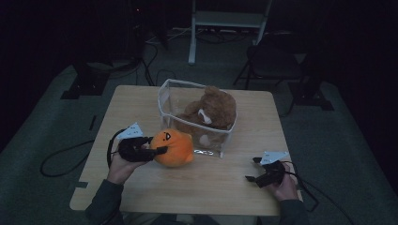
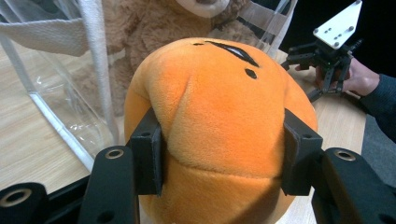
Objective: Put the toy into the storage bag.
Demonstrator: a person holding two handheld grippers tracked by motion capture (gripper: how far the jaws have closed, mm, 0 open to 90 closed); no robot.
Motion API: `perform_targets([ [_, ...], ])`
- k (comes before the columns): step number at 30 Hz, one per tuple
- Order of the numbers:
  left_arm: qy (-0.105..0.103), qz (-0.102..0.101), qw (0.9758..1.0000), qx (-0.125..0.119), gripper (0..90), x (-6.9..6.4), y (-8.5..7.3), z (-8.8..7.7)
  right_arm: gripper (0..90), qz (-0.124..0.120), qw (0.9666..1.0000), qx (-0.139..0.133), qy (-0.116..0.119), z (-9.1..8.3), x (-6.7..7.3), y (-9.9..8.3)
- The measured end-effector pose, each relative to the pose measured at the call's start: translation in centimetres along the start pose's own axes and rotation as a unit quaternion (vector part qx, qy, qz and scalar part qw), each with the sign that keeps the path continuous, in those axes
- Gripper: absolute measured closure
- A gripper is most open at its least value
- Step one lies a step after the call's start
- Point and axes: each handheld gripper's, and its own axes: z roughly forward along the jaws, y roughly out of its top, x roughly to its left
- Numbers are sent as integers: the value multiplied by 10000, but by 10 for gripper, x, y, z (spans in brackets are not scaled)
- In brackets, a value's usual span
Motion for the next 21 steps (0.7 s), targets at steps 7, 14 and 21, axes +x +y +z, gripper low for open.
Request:
perform_targets([
  [7, 97, -10, 9999, -61, 453, 2, 0, -8, 115, 1, 10000, -1, -1, 0, 0, 0],
  [14, 156, -53, 9998, -87, 453, 5, 0, -12, 115, 2, 10000, -1, 0, 0, 0, 0],
  [21, 199, -21, 9997, -100, 453, 5, 1, -15, 115, 2, 10000, 0, -1, 0, 0, 0],
])
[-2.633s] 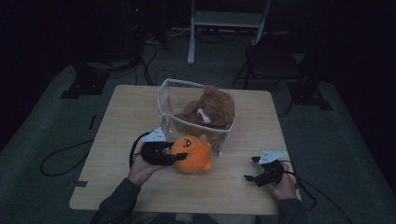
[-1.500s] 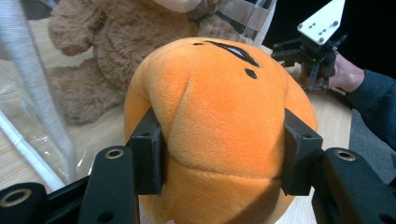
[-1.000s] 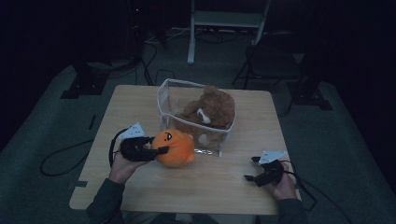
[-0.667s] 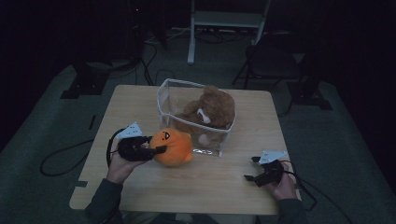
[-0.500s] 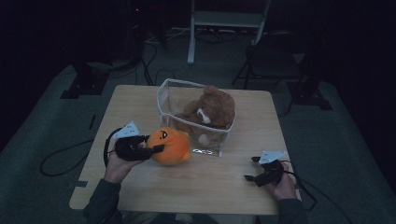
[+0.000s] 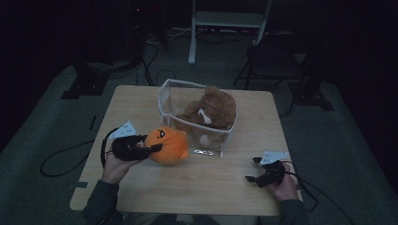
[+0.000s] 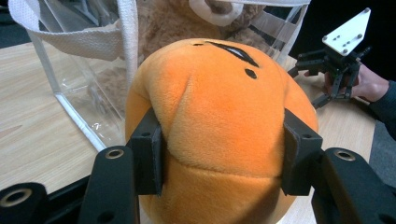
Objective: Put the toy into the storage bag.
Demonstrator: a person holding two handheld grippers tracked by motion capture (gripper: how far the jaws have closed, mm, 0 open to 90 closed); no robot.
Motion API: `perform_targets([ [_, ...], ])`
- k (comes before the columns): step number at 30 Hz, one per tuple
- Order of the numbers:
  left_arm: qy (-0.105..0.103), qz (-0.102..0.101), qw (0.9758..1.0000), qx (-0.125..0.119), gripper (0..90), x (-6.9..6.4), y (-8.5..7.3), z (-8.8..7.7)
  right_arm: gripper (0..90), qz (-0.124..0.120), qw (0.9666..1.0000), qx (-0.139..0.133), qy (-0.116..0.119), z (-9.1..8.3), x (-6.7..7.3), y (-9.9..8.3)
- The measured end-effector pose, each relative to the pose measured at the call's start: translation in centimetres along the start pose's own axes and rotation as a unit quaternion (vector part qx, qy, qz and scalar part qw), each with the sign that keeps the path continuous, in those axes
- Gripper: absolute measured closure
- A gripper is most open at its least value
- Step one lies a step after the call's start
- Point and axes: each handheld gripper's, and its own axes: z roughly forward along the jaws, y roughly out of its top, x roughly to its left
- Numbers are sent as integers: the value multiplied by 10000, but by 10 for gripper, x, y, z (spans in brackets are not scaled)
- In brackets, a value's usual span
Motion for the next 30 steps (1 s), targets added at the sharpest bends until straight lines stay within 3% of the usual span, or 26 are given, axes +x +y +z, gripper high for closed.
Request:
perform_targets([
  [21, 161, 63, 9998, -135, 453, 2, 3, -22, 115, -1, 10000, -1, -3, 0, 0, 0],
  [30, 301, 97, 9992, -258, 454, 6, 4, -38, 115, 2, 10000, -3, -2, 0, 0, 0],
])
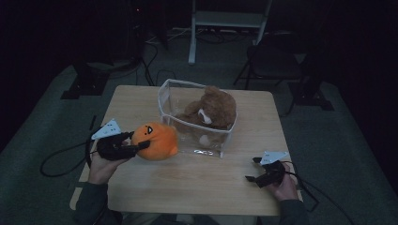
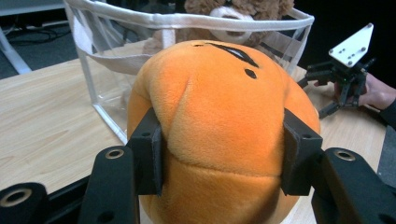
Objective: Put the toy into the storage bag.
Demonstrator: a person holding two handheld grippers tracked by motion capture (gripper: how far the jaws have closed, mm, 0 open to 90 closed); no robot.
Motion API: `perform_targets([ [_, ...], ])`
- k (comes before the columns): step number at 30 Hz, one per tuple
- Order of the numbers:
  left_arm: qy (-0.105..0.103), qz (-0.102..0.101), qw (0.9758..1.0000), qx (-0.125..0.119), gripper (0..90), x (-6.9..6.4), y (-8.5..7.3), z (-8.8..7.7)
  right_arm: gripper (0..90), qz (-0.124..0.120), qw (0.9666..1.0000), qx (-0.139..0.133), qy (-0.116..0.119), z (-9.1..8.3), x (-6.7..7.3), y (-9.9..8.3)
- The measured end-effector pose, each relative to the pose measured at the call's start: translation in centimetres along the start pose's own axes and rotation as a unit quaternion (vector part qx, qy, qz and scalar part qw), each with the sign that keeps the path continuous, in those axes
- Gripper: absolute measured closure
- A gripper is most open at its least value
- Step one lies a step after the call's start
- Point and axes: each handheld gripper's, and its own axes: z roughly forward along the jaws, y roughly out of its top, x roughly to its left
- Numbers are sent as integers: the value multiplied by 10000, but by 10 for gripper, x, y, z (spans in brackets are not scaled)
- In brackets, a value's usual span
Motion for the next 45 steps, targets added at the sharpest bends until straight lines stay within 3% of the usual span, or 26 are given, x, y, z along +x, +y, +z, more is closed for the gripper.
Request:
perform_targets([
  [12, 243, -94, 9995, -175, 453, 9, -1, -19, 115, -9, 10000, 4, -1, 0, 0, 0],
  [26, 383, -166, 9984, -391, 453, 13, 1, -35, 115, 6, 10000, -2, -7, 0, 0, 0],
  [28, 424, -181, 9981, -413, 453, 13, 2, -37, 115, 9, 10000, -1, -7, 0, 0, 0],
  [29, 557, -225, 9971, -460, 454, 16, 2, -41, 115, 13, 10000, 0, -9, 0, 0, 0],
  [45, 697, -423, 9951, -551, 454, 32, 3, -36, 115, 26, 10000, 0, -26, 0, 0, 0],
])
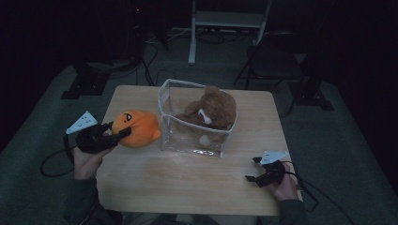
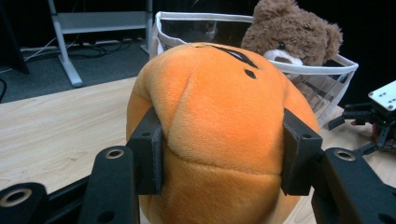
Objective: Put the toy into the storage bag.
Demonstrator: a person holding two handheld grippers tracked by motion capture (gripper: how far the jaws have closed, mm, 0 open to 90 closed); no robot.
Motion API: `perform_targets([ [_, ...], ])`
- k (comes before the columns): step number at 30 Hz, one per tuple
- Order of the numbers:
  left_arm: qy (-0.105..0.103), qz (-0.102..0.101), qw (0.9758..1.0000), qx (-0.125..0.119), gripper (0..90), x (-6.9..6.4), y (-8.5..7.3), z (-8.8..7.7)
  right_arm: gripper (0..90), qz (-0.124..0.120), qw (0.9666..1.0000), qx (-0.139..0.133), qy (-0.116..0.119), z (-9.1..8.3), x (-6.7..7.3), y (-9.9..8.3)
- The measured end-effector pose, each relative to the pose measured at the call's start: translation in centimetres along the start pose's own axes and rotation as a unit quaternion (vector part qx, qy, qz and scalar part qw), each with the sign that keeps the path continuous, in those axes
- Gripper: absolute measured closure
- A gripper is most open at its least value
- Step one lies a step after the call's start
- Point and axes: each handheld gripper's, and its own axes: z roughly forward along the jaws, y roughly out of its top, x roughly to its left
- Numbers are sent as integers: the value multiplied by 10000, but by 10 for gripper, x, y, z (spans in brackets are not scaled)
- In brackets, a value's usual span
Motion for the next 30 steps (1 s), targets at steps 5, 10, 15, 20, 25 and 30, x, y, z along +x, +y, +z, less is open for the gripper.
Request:
perform_targets([
  [5, 22, 34, 10000, 15, 454, 4, 5, 5, 115, 7, 10000, 0, 0, 0, 0, 0],
  [10, 64, 99, 9999, 3, 454, 5, 11, 7, 115, 4, 10000, -3, -1, 0, 0, 0],
  [15, 125, 143, 9998, -22, 454, 5, 18, 8, 115, 1, 10000, -5, -4, 0, 0, 0],
  [20, 172, 183, 9997, -31, 454, 6, 24, 10, 115, 6, 10000, -2, -1, 0, 0, 0],
  [25, 192, 223, 9996, -28, 453, 6, 28, 12, 115, -5, 10000, -9, -7, 0, 0, 0],
  [30, 197, 231, 9995, -57, 454, 5, 32, 15, 115, -8, 10000, -10, -8, 0, 0, 0],
])
